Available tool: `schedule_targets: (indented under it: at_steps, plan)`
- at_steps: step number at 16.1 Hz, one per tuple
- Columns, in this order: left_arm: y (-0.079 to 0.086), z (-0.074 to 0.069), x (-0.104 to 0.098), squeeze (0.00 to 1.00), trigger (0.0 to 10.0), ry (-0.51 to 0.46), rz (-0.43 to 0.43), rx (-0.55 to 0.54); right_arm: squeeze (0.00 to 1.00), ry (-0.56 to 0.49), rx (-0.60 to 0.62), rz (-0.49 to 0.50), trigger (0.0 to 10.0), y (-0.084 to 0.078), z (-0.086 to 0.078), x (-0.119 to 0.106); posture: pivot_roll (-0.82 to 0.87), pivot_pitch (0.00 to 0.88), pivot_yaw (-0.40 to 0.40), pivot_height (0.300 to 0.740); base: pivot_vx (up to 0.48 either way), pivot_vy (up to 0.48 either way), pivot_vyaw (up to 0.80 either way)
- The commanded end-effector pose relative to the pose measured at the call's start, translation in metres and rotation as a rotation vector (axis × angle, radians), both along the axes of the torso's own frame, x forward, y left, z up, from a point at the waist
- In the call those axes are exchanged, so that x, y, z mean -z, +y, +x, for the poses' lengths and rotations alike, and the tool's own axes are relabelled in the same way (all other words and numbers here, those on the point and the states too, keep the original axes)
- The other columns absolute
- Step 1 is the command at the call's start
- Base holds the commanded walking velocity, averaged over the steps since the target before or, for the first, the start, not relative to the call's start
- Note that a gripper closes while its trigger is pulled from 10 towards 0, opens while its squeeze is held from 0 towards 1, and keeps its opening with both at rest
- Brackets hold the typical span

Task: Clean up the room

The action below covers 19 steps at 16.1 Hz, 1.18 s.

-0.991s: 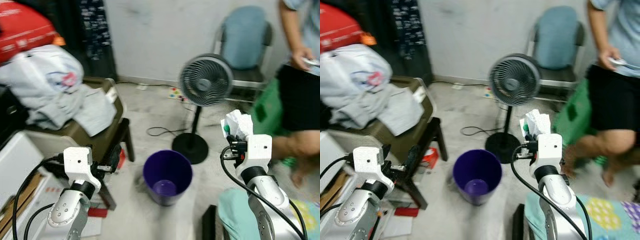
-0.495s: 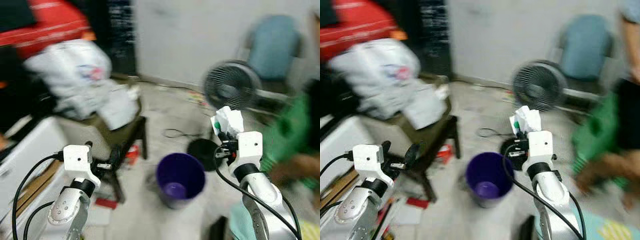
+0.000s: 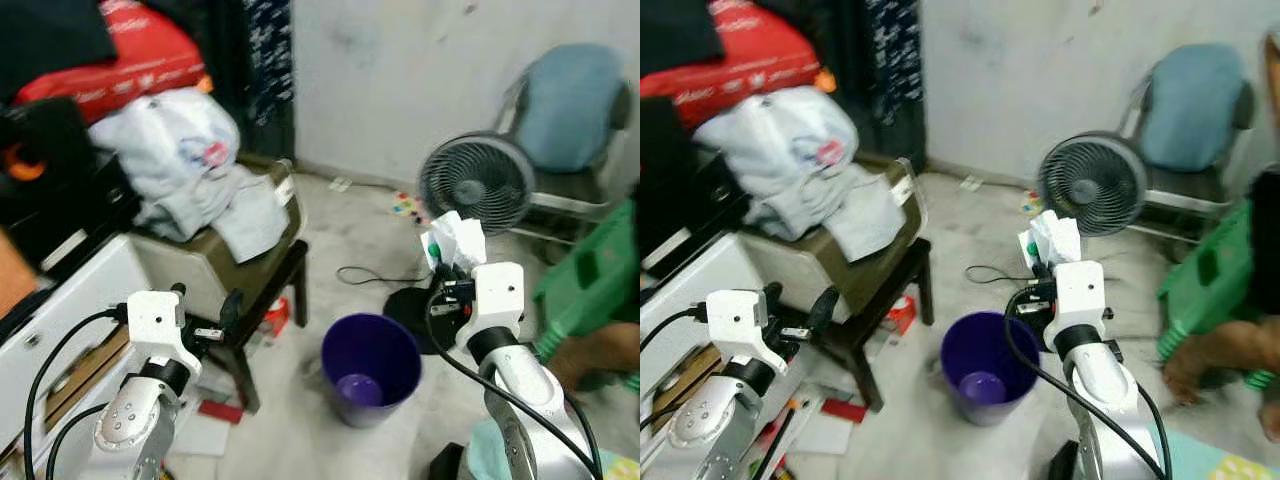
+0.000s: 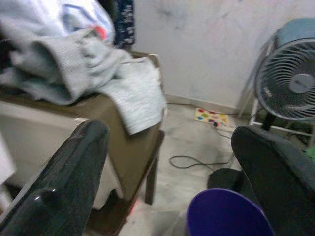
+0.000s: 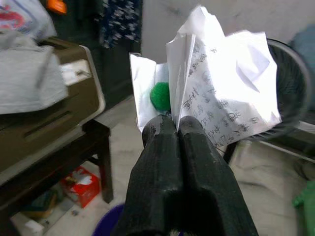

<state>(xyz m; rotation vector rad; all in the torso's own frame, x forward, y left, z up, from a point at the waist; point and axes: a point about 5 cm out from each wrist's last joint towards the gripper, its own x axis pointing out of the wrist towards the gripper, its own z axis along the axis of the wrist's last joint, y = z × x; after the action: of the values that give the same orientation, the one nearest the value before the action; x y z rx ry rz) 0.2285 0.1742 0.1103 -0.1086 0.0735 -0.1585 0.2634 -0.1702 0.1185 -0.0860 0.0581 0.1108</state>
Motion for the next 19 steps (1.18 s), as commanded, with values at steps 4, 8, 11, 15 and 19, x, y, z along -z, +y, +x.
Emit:
schedule_targets:
  at_steps: [4,8,11,15,19]
  plan:
    - [-0.002,0.001,-0.003,0.00,10.0,-0.016,-0.004,0.020,0.00,0.015,0.020,-0.010,10.0,-0.004,0.002,0.004,-0.11,0.000,-0.007,0.740,0.353,0.000,0.00]
    - [-0.002,0.001,-0.003,0.00,10.0,-0.018,-0.001,0.028,0.00,0.014,0.024,-0.010,10.0,-0.005,0.003,0.004,-0.11,0.000,-0.006,0.740,0.371,0.000,0.00]
    - [-0.002,0.002,-0.003,0.00,10.0,-0.019,0.001,0.033,0.00,0.019,0.026,-0.013,10.0,-0.005,0.003,0.006,-0.11,0.000,-0.003,0.740,0.376,0.000,0.00]
    - [-0.003,0.001,-0.002,0.00,10.0,-0.003,-0.006,0.030,0.00,0.031,0.031,-0.024,10.0,-0.008,0.002,0.010,-0.11,0.000,-0.005,0.740,0.176,0.000,0.00]
    - [-0.003,0.000,0.003,0.00,10.0,0.021,-0.028,0.056,0.00,0.051,0.042,-0.038,10.0,-0.011,0.001,0.015,-0.11,0.000,-0.007,0.740,0.000,0.000,0.00]
